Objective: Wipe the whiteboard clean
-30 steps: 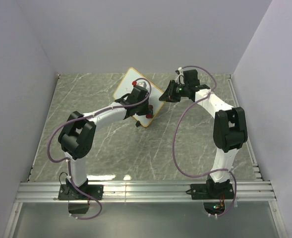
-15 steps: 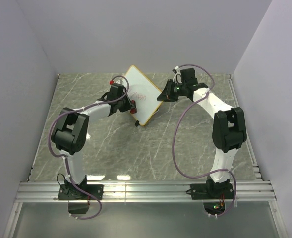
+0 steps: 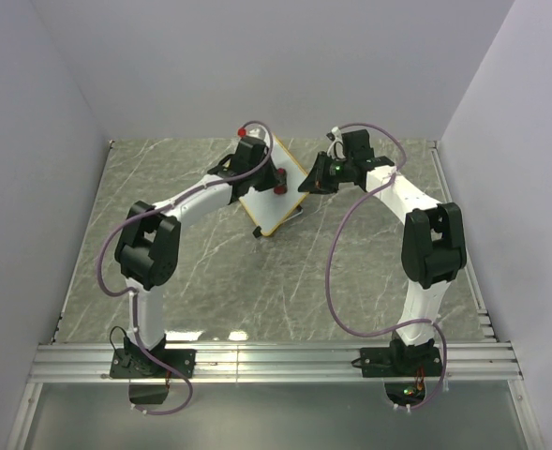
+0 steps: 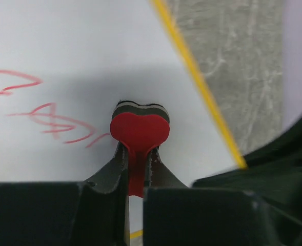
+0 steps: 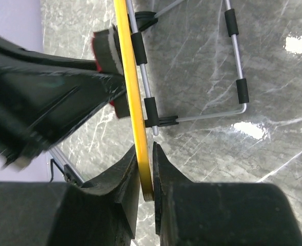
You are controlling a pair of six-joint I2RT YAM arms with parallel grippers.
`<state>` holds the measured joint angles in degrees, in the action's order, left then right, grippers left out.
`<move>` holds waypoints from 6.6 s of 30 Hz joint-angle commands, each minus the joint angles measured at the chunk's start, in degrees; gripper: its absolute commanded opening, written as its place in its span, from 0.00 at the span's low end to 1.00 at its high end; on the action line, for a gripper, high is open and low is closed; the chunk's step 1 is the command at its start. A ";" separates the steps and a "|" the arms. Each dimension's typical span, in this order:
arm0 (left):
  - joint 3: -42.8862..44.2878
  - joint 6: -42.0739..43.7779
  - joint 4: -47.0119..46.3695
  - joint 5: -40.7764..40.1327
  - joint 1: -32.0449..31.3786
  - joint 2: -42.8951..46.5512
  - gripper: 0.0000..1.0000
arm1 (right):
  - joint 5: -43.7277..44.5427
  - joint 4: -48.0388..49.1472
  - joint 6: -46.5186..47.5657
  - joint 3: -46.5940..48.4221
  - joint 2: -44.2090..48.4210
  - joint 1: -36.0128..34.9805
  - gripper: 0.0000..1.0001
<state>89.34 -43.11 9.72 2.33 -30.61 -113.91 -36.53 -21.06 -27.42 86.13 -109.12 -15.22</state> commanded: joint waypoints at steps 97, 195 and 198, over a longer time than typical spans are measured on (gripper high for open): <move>33.44 23.61 21.04 24.83 8.11 -25.13 0.00 | -4.77 -5.66 1.67 2.47 -4.43 -2.53 0.00; 34.14 28.34 21.13 23.16 5.92 -22.94 0.00 | 3.05 -15.41 10.54 -1.93 -0.04 -10.62 0.00; 36.15 28.52 21.75 19.40 5.39 -23.46 0.00 | 2.96 -16.21 11.68 -2.10 0.22 -10.62 0.00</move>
<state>124.42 -15.79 26.81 20.08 -20.91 -136.57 -33.69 -29.17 -28.53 85.12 -107.70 -20.29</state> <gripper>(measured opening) 0.089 0.115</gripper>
